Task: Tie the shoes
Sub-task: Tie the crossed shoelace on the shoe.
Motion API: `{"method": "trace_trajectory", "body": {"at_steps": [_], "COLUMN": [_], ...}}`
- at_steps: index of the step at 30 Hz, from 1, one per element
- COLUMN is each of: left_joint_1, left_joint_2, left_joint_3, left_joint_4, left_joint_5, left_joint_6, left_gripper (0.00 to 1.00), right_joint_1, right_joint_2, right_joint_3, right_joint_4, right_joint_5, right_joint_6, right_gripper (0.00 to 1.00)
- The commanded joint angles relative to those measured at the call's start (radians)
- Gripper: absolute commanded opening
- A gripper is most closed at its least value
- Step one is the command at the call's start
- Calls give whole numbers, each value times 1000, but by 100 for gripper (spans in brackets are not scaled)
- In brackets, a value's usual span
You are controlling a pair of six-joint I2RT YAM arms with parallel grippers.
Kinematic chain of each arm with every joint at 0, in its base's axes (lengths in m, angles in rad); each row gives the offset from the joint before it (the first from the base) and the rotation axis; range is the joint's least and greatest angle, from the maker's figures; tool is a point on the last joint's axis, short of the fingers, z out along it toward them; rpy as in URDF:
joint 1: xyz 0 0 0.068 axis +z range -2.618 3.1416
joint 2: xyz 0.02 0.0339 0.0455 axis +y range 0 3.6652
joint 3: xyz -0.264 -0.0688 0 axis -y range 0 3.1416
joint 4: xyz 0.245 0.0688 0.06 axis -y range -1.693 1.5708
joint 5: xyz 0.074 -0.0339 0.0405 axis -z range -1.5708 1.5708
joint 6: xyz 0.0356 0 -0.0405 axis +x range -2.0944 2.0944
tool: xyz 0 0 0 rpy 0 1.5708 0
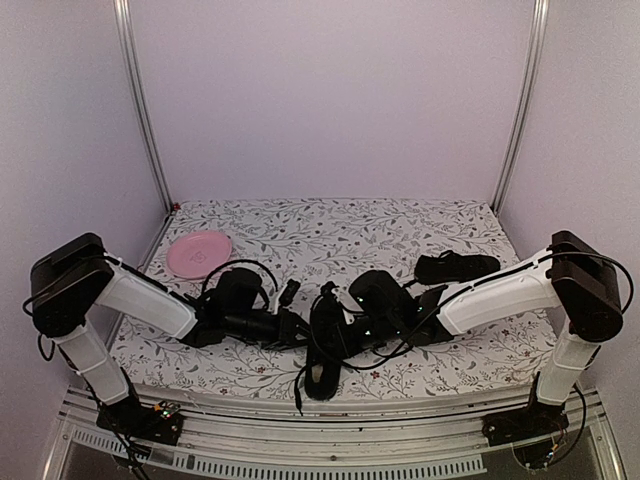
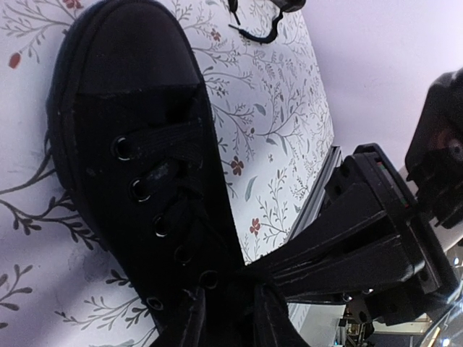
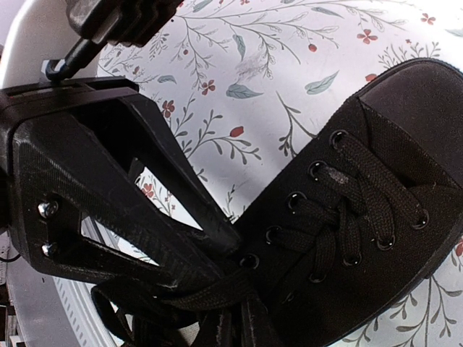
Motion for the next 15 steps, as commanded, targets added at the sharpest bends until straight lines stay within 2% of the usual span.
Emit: {"method": "trace_trajectory", "body": {"at_steps": [1,7,15], "left_joint_1": [-8,-9,-8], "left_joint_2": [17,17,-7], "left_joint_3": [10,3,-16], "left_joint_4": [32,48,38], "left_joint_5": [22,25,-4], "left_joint_6": [1,-1,-2], "left_gripper": [20,0,0], "right_joint_1": [5,5,4], "right_joint_2": [1,-3,-55], "right_joint_3": [-11,-12,-29], "right_joint_4": [3,3,-31], "right_joint_5": [7,16,62], "right_joint_6": [3,3,4], "right_gripper": [8,8,17]}}
